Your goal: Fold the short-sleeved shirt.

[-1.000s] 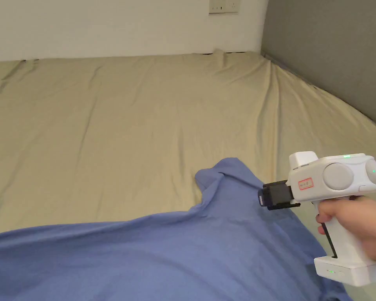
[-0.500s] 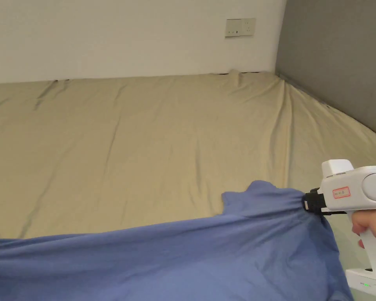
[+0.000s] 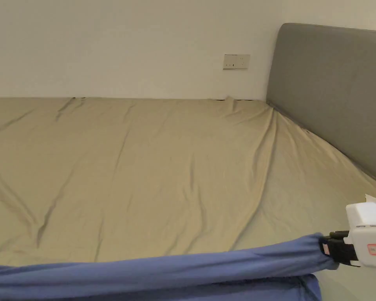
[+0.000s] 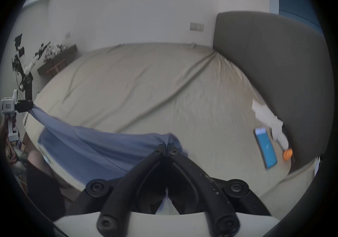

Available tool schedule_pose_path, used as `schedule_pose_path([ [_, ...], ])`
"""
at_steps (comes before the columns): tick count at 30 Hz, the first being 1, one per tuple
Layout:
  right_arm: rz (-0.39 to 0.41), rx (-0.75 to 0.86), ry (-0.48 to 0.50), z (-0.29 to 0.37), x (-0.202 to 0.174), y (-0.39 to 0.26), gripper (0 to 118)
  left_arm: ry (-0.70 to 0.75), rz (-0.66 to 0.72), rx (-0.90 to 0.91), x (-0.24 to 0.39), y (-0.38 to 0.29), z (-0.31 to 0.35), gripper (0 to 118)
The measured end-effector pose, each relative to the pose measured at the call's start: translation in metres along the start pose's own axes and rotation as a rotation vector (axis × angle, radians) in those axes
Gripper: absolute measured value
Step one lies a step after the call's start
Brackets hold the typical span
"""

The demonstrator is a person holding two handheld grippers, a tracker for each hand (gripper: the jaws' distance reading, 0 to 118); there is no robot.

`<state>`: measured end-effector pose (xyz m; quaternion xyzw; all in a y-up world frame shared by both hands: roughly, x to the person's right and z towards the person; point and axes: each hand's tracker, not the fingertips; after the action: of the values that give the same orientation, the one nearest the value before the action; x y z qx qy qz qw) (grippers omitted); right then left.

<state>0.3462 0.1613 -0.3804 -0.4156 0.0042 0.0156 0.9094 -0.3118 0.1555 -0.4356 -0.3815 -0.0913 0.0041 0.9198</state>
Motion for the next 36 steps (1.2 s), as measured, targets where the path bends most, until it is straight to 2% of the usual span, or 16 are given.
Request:
schedule_pose_path([
  [5, 0.059, -0.113, -0.063, -0.030, -0.007, -0.065, 2, -0.006, -0.020, -0.083, 0.004, -0.057, -0.004, 0],
  [8, -0.022, -0.178, -0.048, -0.041, -0.001, -0.088, 2, 0.009, -0.006, -0.144, -0.003, -0.077, -0.016, 0],
  [12, 0.097, -0.142, -0.133, -0.048, -0.007, -0.103, 2, 0.058, -0.061, -0.193, -0.005, -0.100, -0.034, 0],
  [16, 0.097, -0.129, -0.156, -0.054, -0.017, -0.102, 8, 0.079, -0.014, -0.153, -0.001, -0.105, -0.038, 0],
  [17, 0.081, -0.127, -0.156, -0.053, -0.014, -0.101, 20, 0.085, -0.010, -0.154, 0.000, -0.103, -0.037, 10],
  [19, -0.064, -0.138, -0.147, -0.041, -0.014, -0.097, 68, 0.069, -0.011, -0.098, -0.001, -0.098, -0.021, 98],
  [20, -0.121, -0.138, -0.164, -0.029, -0.012, -0.092, 79, 0.118, 0.024, -0.019, -0.008, -0.091, -0.011, 117],
  [21, -0.126, -0.089, -0.149, -0.009, -0.018, -0.084, 84, 0.154, 0.081, 0.048, -0.019, -0.084, -0.003, 118],
  [24, -0.137, 0.093, -0.171, 0.037, -0.034, -0.068, 95, -0.001, 0.302, 0.163, -0.043, -0.060, 0.039, 110],
  [26, -0.140, 0.189, -0.182, 0.061, -0.056, -0.059, 90, -0.137, 0.370, 0.110, -0.054, -0.053, 0.050, 106],
  [27, -0.113, 0.219, -0.145, 0.071, -0.062, -0.055, 66, -0.190, 0.372, 0.109, -0.060, -0.051, 0.054, 81],
  [28, -0.068, 0.224, -0.098, 0.076, -0.068, -0.053, 23, -0.217, 0.365, 0.121, -0.064, -0.051, 0.055, 38],
  [29, -0.037, 0.205, -0.114, 0.076, -0.077, -0.049, 2, -0.195, 0.354, 0.110, -0.059, -0.048, 0.056, 1],
  [31, -0.021, 0.221, -0.118, 0.080, -0.093, -0.046, 1, -0.176, 0.321, 0.056, -0.071, -0.050, 0.042, 0],
  [32, 0.022, 0.221, -0.085, 0.081, -0.099, -0.043, 1, -0.260, 0.300, 0.007, -0.077, -0.052, 0.033, 0],
  [36, 0.007, 0.214, -0.075, 0.075, -0.117, -0.038, 1, -0.395, 0.384, -0.061, -0.105, -0.064, -0.005, 0],
])
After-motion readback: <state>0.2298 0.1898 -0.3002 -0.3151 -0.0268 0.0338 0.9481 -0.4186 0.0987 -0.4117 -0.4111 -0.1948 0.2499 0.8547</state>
